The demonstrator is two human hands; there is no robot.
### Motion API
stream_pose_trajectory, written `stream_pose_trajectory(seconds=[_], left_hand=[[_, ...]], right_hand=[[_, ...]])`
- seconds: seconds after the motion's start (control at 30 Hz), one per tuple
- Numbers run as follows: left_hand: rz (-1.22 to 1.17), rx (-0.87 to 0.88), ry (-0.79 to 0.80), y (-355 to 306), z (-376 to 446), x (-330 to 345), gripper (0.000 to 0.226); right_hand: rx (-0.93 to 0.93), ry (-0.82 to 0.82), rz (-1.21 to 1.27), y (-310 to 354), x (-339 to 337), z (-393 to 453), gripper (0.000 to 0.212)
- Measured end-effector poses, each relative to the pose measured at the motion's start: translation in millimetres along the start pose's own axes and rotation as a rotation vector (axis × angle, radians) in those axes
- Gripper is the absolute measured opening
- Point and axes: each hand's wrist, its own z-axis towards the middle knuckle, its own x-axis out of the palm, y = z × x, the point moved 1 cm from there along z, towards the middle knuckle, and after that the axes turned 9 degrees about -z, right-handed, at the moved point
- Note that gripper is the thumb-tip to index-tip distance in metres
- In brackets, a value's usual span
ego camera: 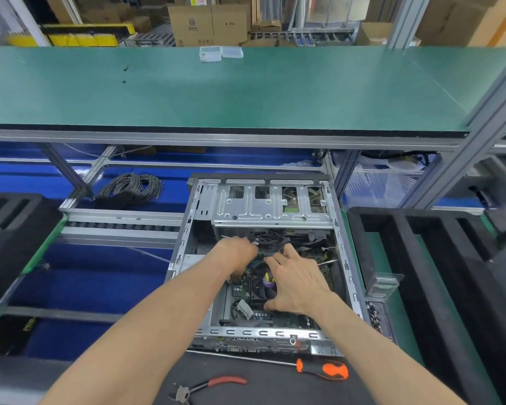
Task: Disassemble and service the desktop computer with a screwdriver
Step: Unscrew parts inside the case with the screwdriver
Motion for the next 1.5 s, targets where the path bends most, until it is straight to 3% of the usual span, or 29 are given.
stream_pose_trajectory(seconds=[0.23, 0.7, 1.5], left_hand=[[0.111, 0.032, -0.024, -8, -4, 1, 0.042], [0.187, 0.051, -0.082, -11, -6, 0, 0.035], [0.104, 0.067, -0.053, -13, -11, -6, 0.031]], right_hand=[[0.002, 0.011, 0.023, 0, -1, -1, 0.081], [0.011, -0.001, 0.046, 1, 1, -1, 0.083], [0.018, -0.012, 0.06, 0, 2, -4, 0.081]])
